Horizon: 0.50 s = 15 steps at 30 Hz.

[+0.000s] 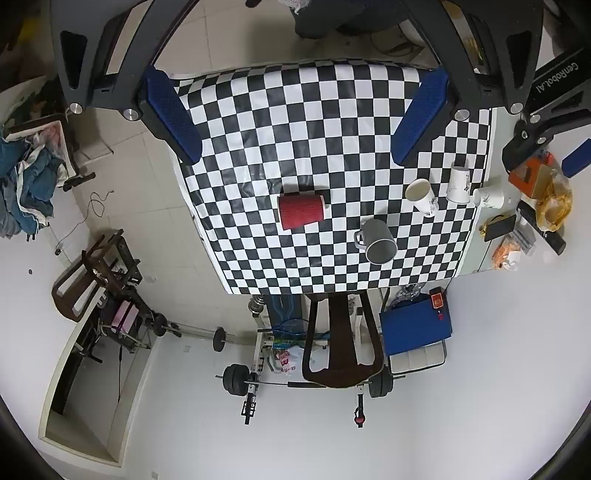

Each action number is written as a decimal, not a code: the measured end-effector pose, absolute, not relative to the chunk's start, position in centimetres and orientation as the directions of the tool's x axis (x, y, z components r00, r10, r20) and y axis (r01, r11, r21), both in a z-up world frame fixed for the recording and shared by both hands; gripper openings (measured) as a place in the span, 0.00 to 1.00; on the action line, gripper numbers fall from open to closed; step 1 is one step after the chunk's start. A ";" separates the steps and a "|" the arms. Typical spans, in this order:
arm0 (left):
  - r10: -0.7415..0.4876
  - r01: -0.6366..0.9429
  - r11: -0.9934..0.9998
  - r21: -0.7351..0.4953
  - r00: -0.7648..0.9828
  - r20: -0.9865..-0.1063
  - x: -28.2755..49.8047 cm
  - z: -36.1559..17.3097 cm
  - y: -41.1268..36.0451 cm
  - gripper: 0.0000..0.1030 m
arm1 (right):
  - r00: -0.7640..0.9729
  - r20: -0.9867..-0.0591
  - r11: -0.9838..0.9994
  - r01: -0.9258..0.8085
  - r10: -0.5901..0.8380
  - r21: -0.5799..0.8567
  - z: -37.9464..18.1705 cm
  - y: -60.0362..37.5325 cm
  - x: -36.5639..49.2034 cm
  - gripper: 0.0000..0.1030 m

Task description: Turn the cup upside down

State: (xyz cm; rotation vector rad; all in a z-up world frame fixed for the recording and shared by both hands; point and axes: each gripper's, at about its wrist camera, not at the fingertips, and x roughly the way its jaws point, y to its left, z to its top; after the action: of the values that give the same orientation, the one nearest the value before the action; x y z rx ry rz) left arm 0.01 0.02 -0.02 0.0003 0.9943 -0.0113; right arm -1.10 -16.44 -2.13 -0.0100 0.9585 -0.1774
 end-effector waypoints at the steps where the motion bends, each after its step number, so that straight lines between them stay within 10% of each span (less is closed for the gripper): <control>1: -0.008 0.010 1.000 -0.004 0.545 -0.839 0.0 0.0 0.0 1.00 | 0.566 -0.809 0.985 0.150 -0.158 -0.088 -2.1 -16.4 -1.1 1.00; 15: 0.009 0.002 1.000 0.013 0.546 -0.838 0.1 -0.1 0.0 1.00 | 0.552 -0.818 0.984 0.149 -0.162 -0.094 -2.4 -16.8 -1.0 1.00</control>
State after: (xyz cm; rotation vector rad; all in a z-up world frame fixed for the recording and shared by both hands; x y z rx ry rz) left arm 0.12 0.02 -0.06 0.0127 0.9929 0.0043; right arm -0.96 -16.77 -2.38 -0.0139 0.9693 -0.1841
